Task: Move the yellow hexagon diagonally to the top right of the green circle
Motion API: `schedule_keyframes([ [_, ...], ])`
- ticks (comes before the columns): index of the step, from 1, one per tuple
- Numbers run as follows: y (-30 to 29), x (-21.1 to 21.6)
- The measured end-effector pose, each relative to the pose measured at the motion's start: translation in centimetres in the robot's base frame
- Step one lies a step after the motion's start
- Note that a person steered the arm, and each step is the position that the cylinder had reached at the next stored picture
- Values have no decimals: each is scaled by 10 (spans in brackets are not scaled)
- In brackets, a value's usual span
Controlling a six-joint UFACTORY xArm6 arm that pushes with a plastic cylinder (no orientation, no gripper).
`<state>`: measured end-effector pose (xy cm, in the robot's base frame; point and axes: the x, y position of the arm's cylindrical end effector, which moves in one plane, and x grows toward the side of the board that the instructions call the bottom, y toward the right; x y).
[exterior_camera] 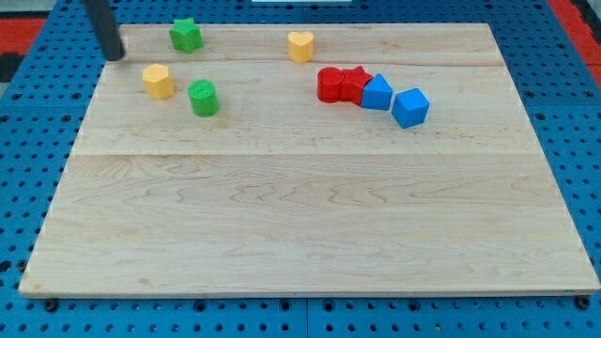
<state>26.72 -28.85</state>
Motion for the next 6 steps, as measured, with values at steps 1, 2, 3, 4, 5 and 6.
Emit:
schedule_keyframes([
  [1,15,57],
  [2,68,64],
  [3,107,27],
  [4,147,37],
  [5,155,64],
  [6,219,66],
])
